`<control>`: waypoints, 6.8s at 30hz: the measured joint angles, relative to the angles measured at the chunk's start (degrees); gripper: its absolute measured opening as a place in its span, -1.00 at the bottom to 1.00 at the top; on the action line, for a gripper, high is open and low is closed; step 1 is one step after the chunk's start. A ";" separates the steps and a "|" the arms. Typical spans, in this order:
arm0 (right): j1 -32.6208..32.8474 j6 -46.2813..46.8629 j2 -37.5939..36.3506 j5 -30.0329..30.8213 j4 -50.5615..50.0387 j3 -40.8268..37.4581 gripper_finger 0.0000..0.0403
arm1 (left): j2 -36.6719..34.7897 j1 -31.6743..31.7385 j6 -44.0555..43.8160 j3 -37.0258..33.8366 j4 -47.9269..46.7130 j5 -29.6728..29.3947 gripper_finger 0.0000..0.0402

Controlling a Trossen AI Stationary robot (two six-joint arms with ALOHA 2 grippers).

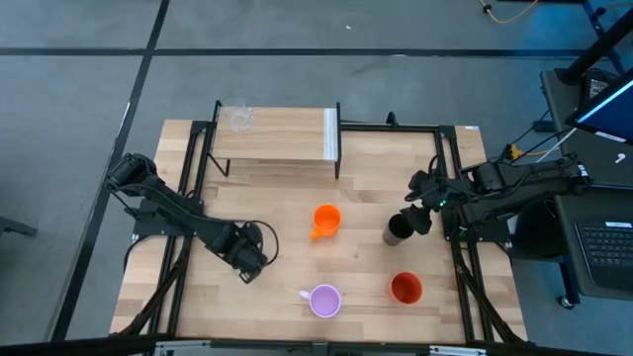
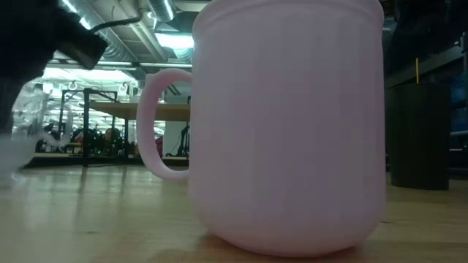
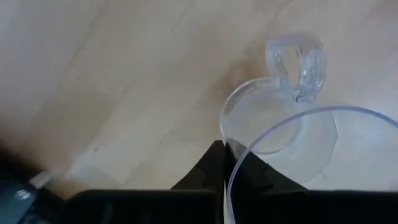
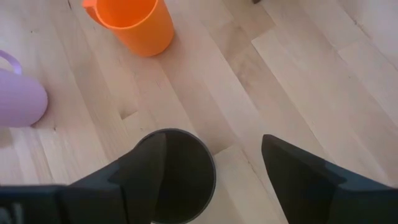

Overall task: Stack small to large cups/mugs on shelf
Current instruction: Align the transparent mug with the transparent mug on the shelf, then put the orange mug on the shelf

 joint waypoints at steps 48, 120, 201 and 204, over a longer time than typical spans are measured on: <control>-0.02 -0.47 0.04 -0.01 1.35 0.00 0.32 | -3.48 70.90 91.07 37.05 -30.54 -6.41 -1.00; 0.00 -0.42 -0.01 -0.59 2.70 0.00 0.32 | -10.74 68.88 78.37 40.47 -30.59 5.92 -0.57; -0.02 -11.44 2.82 0.57 25.81 0.02 0.32 | -33.20 28.37 47.52 -2.00 5.02 3.64 -0.57; -0.04 -14.32 4.97 -1.77 30.10 0.00 0.32 | -33.18 25.43 45.94 -6.24 10.21 1.44 -0.57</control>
